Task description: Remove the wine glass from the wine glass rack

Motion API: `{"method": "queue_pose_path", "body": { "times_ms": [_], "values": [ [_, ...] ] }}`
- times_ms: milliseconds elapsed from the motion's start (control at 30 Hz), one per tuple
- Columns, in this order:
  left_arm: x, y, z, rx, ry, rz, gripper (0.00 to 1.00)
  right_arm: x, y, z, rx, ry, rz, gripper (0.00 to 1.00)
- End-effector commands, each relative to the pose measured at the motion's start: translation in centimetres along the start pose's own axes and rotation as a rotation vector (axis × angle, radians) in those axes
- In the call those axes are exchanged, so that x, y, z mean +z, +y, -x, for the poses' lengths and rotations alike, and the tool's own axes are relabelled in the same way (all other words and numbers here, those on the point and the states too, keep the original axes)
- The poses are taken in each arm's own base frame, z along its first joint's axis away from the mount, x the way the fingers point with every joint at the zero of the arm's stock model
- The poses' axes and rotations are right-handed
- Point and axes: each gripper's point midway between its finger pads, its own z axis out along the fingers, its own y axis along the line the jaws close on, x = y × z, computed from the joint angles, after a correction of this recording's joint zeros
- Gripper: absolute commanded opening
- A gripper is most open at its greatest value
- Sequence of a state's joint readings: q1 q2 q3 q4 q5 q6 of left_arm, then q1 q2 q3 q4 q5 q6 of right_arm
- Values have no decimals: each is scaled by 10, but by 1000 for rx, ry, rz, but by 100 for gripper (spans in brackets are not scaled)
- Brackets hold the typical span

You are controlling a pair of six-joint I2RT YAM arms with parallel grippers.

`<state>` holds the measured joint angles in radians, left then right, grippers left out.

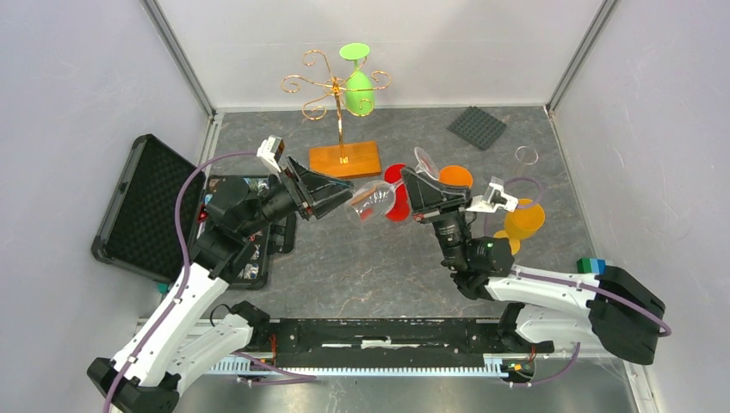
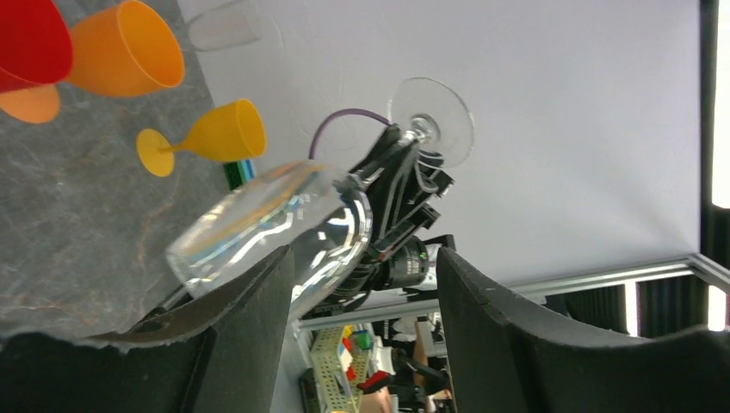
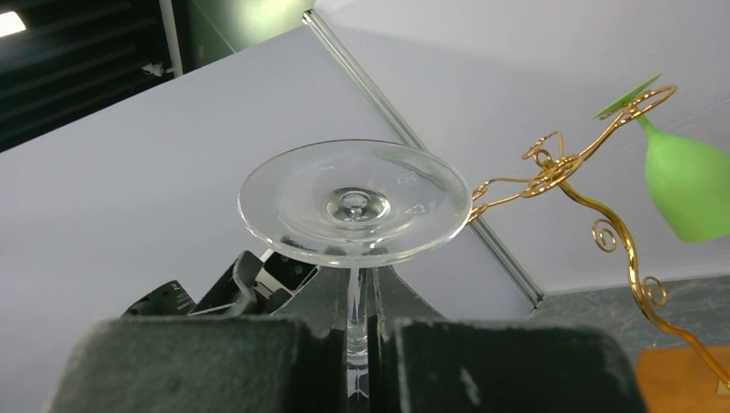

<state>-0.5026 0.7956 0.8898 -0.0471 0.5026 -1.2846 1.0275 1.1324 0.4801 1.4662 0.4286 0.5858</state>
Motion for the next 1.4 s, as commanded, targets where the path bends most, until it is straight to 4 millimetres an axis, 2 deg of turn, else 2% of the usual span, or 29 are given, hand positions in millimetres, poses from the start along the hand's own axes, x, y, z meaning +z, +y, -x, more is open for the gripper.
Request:
{"method": "queue_pose_path", "body": {
  "times_ms": [0, 100, 167, 333, 433, 567, 667, 800, 1000, 1133, 1200, 1367],
  "values": [
    [-7, -37, -11, -41, 56, -150, 66, 9, 58, 91, 185, -350, 199, 0],
    [-11, -35, -10, -32, 32, -134, 66, 12, 64, 94, 196, -360, 225, 0],
    [-12, -28, -6, 15, -5, -82, 69, 11, 67, 95, 191, -361, 238, 0],
    [-17, -13, 9, 98, -92, 34, 76, 4, 63, 103, 170, -373, 219, 0],
    [-17, -3, 14, 97, -130, 69, 77, 0, 65, 110, 168, -390, 223, 0],
    [-12, 12, 10, 60, -114, 94, 77, -3, 70, 123, 178, -427, 245, 0],
    [-3, 4, 3, 20, -55, 19, 76, -3, 73, 126, 184, -442, 254, 0],
    [2, -21, -6, -18, 8, -127, 72, -1, 71, 123, 196, -448, 254, 0],
    [-3, -36, -10, -40, 32, -177, 55, 2, 66, 116, 205, -437, 236, 0],
    [-7, -50, -11, -92, 45, -242, 51, 5, 65, 113, 219, -432, 234, 0],
    [-10, -63, -10, -99, 41, -298, 50, 6, 64, 108, 237, -422, 232, 0],
    [-13, -79, -2, -99, 8, -358, 44, 6, 59, 98, 299, -392, 222, 0]
  ]
}}
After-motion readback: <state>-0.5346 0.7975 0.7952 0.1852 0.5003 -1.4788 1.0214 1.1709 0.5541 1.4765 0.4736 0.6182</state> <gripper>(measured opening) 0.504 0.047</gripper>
